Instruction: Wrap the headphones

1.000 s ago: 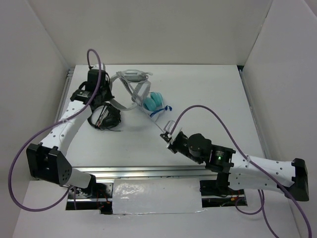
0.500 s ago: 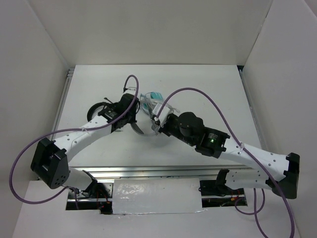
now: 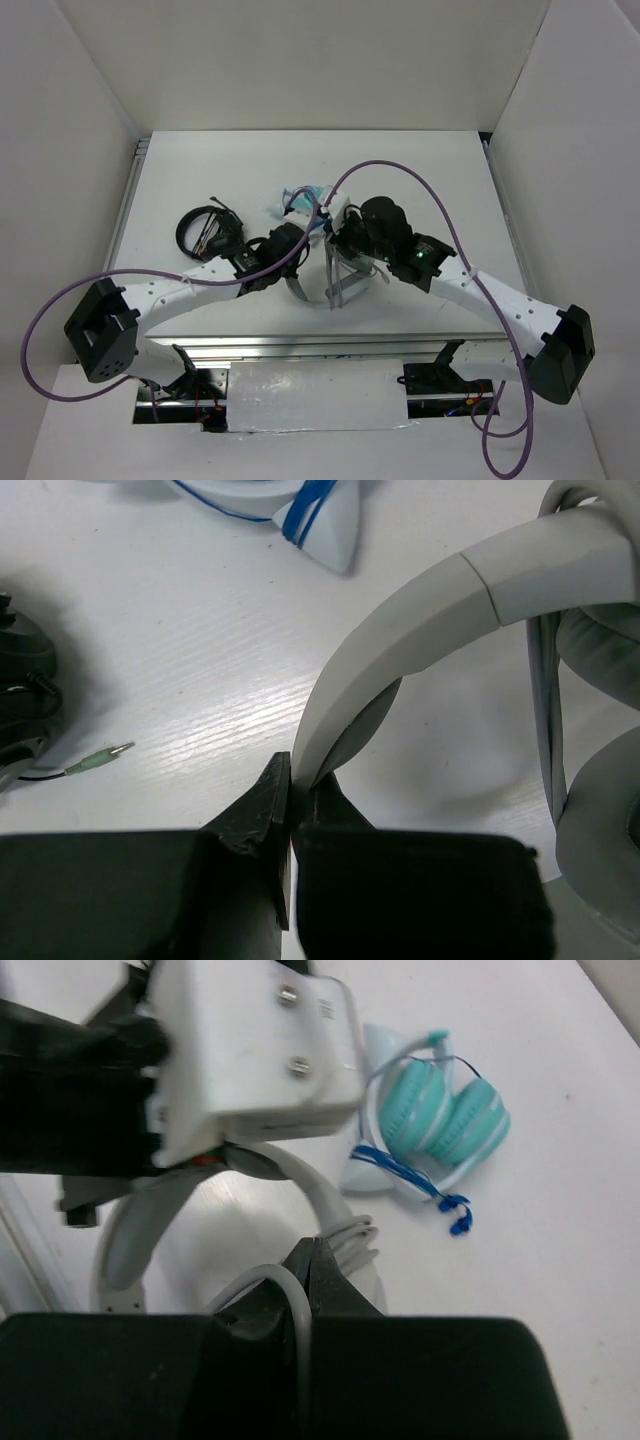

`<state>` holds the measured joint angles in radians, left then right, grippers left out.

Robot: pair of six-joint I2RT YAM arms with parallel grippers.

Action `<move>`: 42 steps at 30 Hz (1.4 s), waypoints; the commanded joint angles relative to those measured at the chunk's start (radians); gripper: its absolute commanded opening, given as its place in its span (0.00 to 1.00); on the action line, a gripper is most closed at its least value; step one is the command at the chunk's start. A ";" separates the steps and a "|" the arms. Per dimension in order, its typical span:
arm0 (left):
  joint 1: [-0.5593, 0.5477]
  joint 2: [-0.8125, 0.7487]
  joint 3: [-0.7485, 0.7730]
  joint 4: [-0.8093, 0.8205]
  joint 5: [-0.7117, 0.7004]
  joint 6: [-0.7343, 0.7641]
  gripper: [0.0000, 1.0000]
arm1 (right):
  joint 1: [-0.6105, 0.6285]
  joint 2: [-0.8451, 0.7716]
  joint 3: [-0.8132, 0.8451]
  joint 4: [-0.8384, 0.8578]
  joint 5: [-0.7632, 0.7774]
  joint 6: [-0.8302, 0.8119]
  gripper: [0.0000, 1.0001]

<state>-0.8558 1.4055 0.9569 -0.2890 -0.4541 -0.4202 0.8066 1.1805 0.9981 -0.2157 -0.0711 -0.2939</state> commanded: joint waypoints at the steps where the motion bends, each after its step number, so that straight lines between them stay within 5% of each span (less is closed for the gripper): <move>1: -0.041 -0.019 0.014 0.085 0.015 -0.002 0.00 | -0.078 -0.019 0.001 0.027 -0.090 -0.046 0.00; 10: -0.101 0.023 0.017 0.112 0.060 0.070 0.00 | -0.237 0.045 -0.022 -0.002 -0.179 -0.154 0.03; 14: -0.106 -0.006 0.006 0.126 0.089 0.092 0.00 | -0.283 0.044 -0.049 0.032 -0.220 -0.162 0.18; 27: -0.086 -0.072 -0.006 0.133 0.187 0.064 0.00 | -0.354 0.102 -0.084 0.067 -0.355 -0.074 0.33; 37: -0.037 -0.095 0.072 0.044 0.219 0.024 0.00 | -0.411 0.074 -0.144 0.188 -0.320 0.068 0.54; 42: -0.029 -0.125 0.089 0.014 0.235 0.028 0.00 | -0.431 0.083 -0.174 0.260 -0.328 0.110 0.77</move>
<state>-0.8886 1.3426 0.9745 -0.3180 -0.2638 -0.3466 0.3866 1.2827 0.8352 -0.0708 -0.4007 -0.2317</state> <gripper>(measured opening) 0.099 0.746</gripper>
